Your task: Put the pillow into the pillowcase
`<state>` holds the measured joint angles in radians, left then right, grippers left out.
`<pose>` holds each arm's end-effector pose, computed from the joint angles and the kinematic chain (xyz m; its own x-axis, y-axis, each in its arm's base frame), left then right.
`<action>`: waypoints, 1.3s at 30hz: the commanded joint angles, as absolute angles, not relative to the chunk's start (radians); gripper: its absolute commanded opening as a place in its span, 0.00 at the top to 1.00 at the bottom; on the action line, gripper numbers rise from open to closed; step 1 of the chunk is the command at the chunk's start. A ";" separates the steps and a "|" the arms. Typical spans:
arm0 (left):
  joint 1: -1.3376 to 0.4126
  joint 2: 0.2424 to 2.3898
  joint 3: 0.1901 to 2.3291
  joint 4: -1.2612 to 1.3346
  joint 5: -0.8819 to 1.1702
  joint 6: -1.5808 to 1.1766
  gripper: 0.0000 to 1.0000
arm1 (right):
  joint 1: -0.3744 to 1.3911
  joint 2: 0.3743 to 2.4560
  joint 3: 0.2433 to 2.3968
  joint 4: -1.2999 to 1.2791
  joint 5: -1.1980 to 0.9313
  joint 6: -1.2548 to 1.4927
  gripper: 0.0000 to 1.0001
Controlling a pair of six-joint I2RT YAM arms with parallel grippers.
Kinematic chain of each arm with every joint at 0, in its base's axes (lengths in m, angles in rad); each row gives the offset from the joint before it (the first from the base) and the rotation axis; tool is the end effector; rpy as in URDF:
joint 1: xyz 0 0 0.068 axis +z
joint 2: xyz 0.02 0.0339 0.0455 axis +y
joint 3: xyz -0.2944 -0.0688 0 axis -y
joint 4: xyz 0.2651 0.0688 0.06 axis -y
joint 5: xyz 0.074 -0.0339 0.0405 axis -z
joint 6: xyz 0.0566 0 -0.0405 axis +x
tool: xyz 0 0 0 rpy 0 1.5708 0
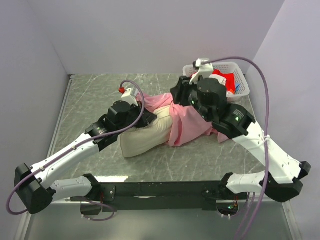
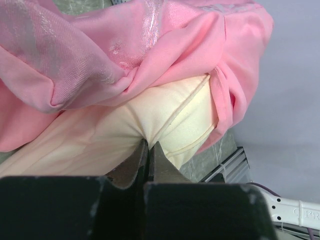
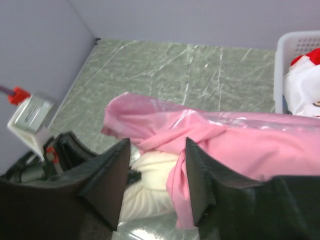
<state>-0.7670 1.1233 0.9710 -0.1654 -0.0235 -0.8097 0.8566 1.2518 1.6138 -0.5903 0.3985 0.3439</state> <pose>0.2081 -0.1988 0.3572 -0.6458 -0.3829 -0.6605 0.3046 0.6641 -0.6828 0.1982 0.1951 0.5145 -0.2909 0.1388 -0.9466 -0.3726 0.8949 0.2457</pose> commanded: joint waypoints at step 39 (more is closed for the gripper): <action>-0.749 1.149 0.968 -0.281 -0.044 -0.798 0.99 | 0.917 1.342 1.496 -0.672 0.462 0.371 0.57</action>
<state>-0.7555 1.1240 0.9829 -0.1844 -0.0307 -0.8097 0.9123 1.3411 1.4796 -0.6762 0.4679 0.3698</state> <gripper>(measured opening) 0.022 0.434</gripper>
